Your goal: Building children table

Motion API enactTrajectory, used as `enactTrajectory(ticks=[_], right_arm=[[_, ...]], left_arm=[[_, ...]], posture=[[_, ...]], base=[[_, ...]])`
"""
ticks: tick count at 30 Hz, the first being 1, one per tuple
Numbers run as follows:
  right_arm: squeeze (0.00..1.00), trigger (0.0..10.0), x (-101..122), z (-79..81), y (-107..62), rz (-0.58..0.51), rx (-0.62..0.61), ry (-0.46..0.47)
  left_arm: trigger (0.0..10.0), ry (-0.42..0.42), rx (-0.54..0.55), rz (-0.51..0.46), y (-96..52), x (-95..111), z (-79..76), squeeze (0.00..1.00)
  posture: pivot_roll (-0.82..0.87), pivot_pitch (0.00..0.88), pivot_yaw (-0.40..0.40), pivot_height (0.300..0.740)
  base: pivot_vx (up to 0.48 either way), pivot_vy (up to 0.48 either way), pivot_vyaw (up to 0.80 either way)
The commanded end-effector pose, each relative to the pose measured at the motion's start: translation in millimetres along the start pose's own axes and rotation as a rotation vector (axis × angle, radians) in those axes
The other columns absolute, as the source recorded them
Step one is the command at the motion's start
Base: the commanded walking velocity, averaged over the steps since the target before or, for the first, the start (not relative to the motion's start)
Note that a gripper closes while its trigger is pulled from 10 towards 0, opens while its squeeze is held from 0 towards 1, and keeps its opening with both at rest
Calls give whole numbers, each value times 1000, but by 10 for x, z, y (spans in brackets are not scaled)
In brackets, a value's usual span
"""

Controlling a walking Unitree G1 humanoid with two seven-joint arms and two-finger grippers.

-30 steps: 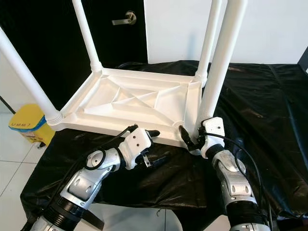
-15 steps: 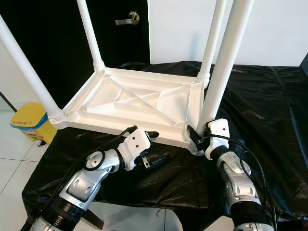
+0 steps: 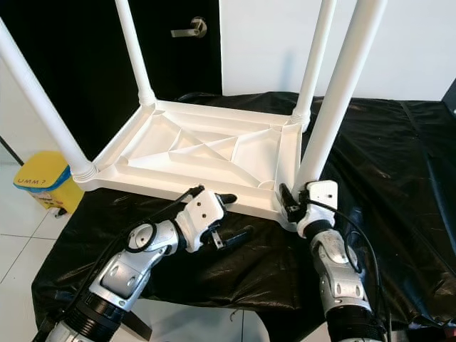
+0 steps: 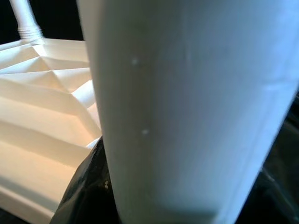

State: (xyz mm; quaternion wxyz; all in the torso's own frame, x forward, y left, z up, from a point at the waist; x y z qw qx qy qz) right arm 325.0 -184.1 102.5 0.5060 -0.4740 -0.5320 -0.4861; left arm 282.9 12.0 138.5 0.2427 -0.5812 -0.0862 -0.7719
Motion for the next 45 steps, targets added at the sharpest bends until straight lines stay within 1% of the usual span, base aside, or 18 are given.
enactTrajectory(ticks=[1, 3, 4, 5, 7, 8, 10, 17, 18, 22, 26, 27, 28, 32, 36, 38, 40, 45], right_arm=[[0, 10000, -299, -26, -96, 138, -143, 23], [0, 10000, -299, -26, -96, 138, -143, 23], [0, 10000, -309, -24, -119, 146, -227, 29], [0, 10000, -309, -24, -119, 146, -227, 29], [0, 10000, -302, 51, -148, 150, -333, 56], [0, 10000, -302, 51, -148, 150, -333, 56], [0, 10000, -272, 271, -116, 134, -285, 91], [0, 10000, -183, 260, -79, 93, -266, 85], [1000, 10000, -137, 239, -68, 70, -257, 82], [1000, 10000, -48, 210, -60, 22, -220, 78], [1000, 10000, 99, 147, -76, -46, -124, 49], [675, 10000, 122, 119, -81, -54, -102, 39], [0, 10000, 132, 88, -85, -55, -48, 25], [0, 10000, 179, 38, -77, -62, 105, -24], [0, 10000, 203, 36, -73, -73, 146, -47], [0, 10000, 226, 33, -7, -67, 277, -96], [0, 10000, 218, 14, 31, -48, 345, -121], [0, 10000, 183, -12, 39, -25, 360, -136]], left_arm=[[10000, -6, 10, 17, 11, -44, 16, 0], [10000, -6, 10, 17, 11, -44, 16, 0], [10000, -4, 12, 18, 8, -46, 25, 0], [10000, -4, 12, 18, 8, -46, 25, 0], [10000, -8, 16, 20, -2, -51, 26, 0], [10000, -8, 16, 20, -2, -51, 26, 0], [10000, -11, 16, 19, 3, -53, 14, 0], [10000, -8, 13, 20, 7, -49, 26, 0], [10000, -6, 15, 20, 7, -47, 42, 0], [10000, -5, 17, 21, 4, -47, 54, 0], [10000, -2, 6, 21, 0, -47, 24, 0], [10000, -1, 2, 21, 0, -46, 18, 0], [10000, -1, 0, 21, -2, -45, 11, 0], [10000, -2, -2, 25, -15, -56, 13, 0], [10000, 0, -5, 27, -18, -59, 9, 0], [10000, 5, -13, 26, -5, -38, 5, 0], [10000, 9, -15, 25, 2, -28, -1, 0], [10000, 9, -15, 26, -4, -31, -16, 0]], posture=[[-161, 0, 16, 740], [-161, 0, 16, 740], [-159, 0, 15, 740], [-159, 0, 15, 740], [-154, 0, 14, 740], [-154, 0, 14, 740], [-156, 0, 17, 740], [-159, 0, 22, 740], [-159, 0, 23, 740], [-162, 0, 25, 740], [-165, 0, 27, 740], [-165, 0, 28, 740], [-167, 0, 29, 740], [-164, 0, 46, 740], [-164, 0, 46, 740], [-151, 0, 50, 740], [-147, 0, 45, 740], [-140, 0, 41, 740]], base=[[0, 0, 0], [0, 0, 0], [0, 0, 0], [0, 0, 0], [0, 0, 0], [0, 0, 0], [0, 0, 0], [0, 0, 0], [0, 0, 0], [0, 0, 0], [0, 0, 0], [0, 0, 0], [0, 0, 0], [0, 0, 0], [0, 0, 0], [0, 0, 0], [0, 0, 0], [0, 0, 0]])
Point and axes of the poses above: a point about 5 cm out from each wrist's last joint towards the gripper, its own y axis pointing out of the wrist towards the gripper, its own x axis along the axis of the wrist's last joint, z = x × y, the point moved 3 cm from there along y, pointing out of the wrist towards the gripper, and after that the axes turned 1 degree about -y, right-handed, at the moved point
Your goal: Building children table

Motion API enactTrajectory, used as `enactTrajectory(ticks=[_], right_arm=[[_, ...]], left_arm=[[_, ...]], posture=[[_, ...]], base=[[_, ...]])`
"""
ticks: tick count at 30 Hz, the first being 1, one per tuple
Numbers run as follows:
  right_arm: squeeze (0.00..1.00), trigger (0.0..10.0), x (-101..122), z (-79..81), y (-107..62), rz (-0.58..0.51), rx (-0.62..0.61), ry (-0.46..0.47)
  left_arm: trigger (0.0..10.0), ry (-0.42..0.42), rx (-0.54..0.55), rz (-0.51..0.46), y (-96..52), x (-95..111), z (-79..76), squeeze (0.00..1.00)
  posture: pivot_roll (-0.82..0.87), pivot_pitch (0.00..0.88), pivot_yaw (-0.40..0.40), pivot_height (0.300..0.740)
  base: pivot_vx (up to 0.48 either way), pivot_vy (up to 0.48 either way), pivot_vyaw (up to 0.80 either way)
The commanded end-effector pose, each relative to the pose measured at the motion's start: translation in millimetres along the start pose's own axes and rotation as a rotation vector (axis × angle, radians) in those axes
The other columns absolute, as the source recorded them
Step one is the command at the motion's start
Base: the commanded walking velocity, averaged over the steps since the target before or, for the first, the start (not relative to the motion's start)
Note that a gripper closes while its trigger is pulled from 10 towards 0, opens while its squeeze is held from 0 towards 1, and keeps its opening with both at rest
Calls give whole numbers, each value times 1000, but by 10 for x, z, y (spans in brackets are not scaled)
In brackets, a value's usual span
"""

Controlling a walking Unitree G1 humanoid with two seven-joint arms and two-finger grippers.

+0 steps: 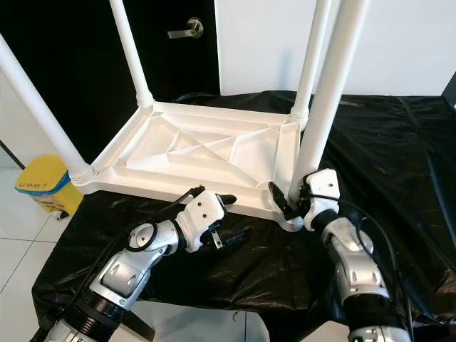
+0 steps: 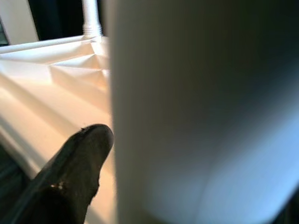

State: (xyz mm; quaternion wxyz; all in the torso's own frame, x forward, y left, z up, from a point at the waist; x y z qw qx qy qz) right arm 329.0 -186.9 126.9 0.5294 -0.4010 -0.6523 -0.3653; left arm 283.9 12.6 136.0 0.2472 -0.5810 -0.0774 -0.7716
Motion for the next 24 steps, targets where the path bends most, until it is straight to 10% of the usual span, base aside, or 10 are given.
enactTrajectory(ticks=[1, 13, 14, 24], right_arm=[[0, 745, -86, 15, -19, 33, 18, 10], [0, 0, -281, 42, -202, 81, -32, 78], [0, 10000, -294, 50, -211, 80, -46, 86], [0, 10000, -337, 47, -242, 106, -250, 100]], left_arm=[[10000, 0, -5, 10, -16, -10, -30, 0], [10000, -23, 3, 19, -58, -45, -88, 0], [10000, -24, 2, 20, -59, -47, -91, 0], [10000, -30, 7, 22, -67, -38, -84, 0]], posture=[[-134, 0, 35, 740], [-130, 3, 27, 740], [-134, 7, 28, 740], [-129, 39, 20, 740]], base=[[0, 0, 0], [0, 0, 0], [0, 0, 0], [0, 0, 0]])
Point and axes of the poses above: a point about 5 cm out from each wrist's last joint towards the gripper, its own y axis pointing out of the wrist towards the gripper, its own x axis along the axis of the wrist's last joint, z = x × y, the point moved 3 cm from there along y, pointing out of the wrist towards the gripper, and after that the axes turned 1 degree about -y, right-handed, at the moved point
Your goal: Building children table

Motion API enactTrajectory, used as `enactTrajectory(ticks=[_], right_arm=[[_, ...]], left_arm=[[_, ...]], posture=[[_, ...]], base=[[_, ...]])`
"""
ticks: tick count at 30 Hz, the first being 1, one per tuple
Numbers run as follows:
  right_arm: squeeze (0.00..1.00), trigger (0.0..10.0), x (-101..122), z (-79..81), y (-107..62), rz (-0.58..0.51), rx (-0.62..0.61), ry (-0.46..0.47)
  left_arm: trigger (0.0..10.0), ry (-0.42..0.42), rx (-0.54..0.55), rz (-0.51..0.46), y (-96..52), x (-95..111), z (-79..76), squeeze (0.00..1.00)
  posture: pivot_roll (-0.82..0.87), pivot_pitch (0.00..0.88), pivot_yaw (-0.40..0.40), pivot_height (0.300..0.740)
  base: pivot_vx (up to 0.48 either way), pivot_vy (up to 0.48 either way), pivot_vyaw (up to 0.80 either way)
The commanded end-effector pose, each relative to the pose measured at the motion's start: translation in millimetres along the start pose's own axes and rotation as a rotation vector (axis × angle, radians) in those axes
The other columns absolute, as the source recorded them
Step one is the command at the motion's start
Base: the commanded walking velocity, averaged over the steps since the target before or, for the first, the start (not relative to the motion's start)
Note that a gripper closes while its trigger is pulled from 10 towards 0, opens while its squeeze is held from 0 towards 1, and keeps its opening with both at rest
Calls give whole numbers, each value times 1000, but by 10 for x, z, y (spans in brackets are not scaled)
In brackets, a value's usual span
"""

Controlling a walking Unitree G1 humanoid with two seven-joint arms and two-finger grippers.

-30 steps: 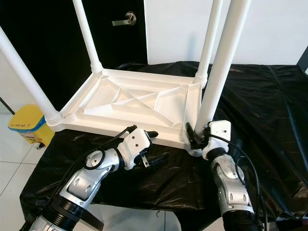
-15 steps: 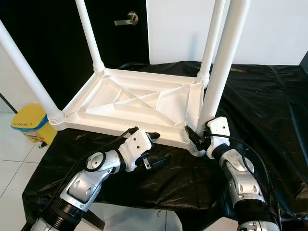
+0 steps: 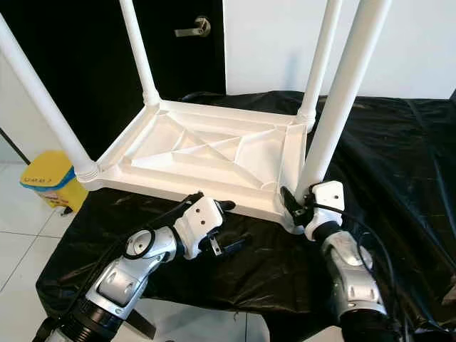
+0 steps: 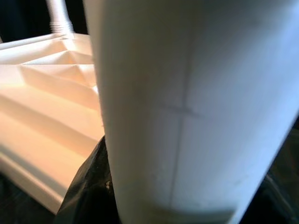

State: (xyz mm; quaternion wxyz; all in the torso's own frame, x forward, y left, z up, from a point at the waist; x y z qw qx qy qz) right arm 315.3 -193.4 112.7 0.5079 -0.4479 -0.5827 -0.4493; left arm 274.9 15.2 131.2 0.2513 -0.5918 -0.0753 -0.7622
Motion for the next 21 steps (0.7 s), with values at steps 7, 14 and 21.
enactTrajectory(ticks=[7, 14, 21], right_arm=[[0, 10000, -218, 159, -129, 83, -187, 101], [0, 10000, -298, 232, -196, 166, -487, 133], [0, 10000, -249, 266, -184, 154, -470, 140]], left_arm=[[10000, -42, 34, 24, -50, -40, -35, 0], [10000, -40, 48, 31, -25, -37, -34, 0], [10000, -49, 56, 35, -30, -43, -10, 0]], posture=[[-118, 49, 8, 740], [-115, 40, 0, 740], [-122, 36, -5, 740]], base=[[0, 0, 0], [0, 0, 0], [0, 0, 0]])
Point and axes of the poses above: a point about 5 cm out from each wrist's last joint towards the gripper, its own y axis pointing out of the wrist towards the gripper, its own x axis along the axis of the wrist's last joint, z = x × y, the point moved 3 cm from there along y, pointing out of the wrist towards the gripper, and after that the axes turned 1 degree about -y, right-handed, at the moved point
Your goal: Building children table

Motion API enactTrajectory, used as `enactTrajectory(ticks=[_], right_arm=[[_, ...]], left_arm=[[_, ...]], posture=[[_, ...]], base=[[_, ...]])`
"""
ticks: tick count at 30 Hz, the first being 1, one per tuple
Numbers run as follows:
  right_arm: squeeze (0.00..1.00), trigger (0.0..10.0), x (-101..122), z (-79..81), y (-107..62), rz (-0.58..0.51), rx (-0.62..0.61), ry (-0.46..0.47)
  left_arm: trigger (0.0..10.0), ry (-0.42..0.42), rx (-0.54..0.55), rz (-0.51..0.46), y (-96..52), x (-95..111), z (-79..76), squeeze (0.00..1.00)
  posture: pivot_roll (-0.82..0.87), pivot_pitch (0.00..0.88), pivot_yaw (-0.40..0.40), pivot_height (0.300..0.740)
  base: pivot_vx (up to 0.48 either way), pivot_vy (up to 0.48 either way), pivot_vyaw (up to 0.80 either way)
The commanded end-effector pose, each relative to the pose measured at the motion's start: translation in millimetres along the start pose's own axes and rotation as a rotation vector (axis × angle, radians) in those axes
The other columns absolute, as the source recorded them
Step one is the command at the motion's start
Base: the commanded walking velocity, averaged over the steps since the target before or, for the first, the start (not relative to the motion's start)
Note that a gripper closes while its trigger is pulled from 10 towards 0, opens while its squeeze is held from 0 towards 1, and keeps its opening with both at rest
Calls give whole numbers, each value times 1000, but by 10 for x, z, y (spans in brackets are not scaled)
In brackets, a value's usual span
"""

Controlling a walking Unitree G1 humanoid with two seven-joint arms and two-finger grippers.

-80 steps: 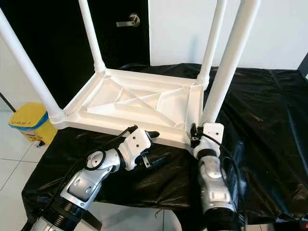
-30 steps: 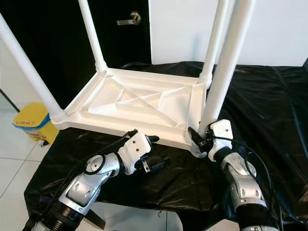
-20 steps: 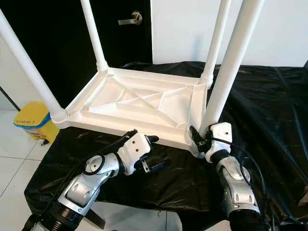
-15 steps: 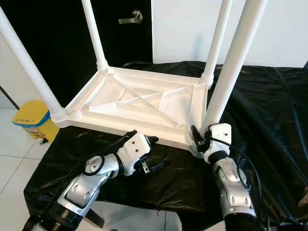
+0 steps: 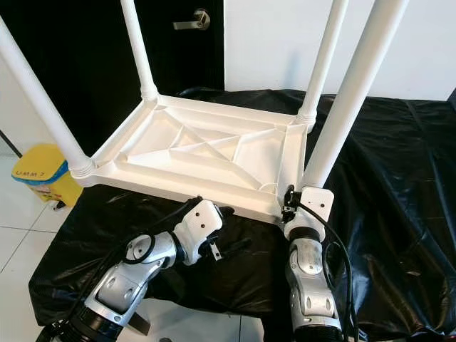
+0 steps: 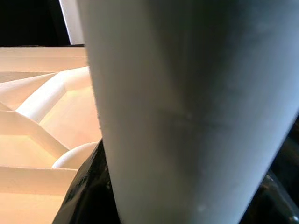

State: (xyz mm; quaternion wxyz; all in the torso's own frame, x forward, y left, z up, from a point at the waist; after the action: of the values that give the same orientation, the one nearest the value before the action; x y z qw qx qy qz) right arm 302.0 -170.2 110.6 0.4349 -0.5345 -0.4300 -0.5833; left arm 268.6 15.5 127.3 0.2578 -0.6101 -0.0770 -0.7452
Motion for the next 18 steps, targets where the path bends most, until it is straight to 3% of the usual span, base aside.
enactTrajectory(ticks=[1, 12, 13, 14, 18], right_arm=[[0, 10000, -244, -63, -73, 114, -24, -1], [0, 10000, -154, -49, -37, 90, -44, -10], [604, 10000, -136, -53, -32, 84, -47, -10], [1000, 10000, -123, -51, -28, 81, -41, -6], [1000, 10000, -57, -50, -12, 52, -9, 2]], left_arm=[[10000, -1, 54, 16, -3, -13, 60, 0], [10000, -6, 90, 9, -10, 13, 112, 0], [10000, -7, 92, 8, -15, 11, 110, 0], [10000, -6, 93, 8, -18, 10, 107, 0], [10000, -7, 93, 6, -13, 17, 100, 0]], posture=[[-119, 32, -9, 740], [-104, 40, -24, 740], [-104, 43, -24, 740], [-104, 42, -23, 740], [-109, 49, -27, 740]], base=[[0, 0, 0], [0, 0, 0], [0, 0, 0], [0, 0, 0], [0, 0, 0]])
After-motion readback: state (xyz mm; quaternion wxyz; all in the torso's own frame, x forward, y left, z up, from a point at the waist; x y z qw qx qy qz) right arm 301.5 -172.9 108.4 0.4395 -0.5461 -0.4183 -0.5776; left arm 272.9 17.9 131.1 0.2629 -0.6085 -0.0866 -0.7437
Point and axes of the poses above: a point about 5 cm out from each wrist's last joint towards the gripper, its own y axis pointing out of the wrist towards the gripper, its own x axis along the axis of the wrist's last joint, z = x × y, the point moved 3 cm from there along y, pointing out of the wrist towards the gripper, and after that the axes turned 1 degree about -y, right-handed, at the moved point
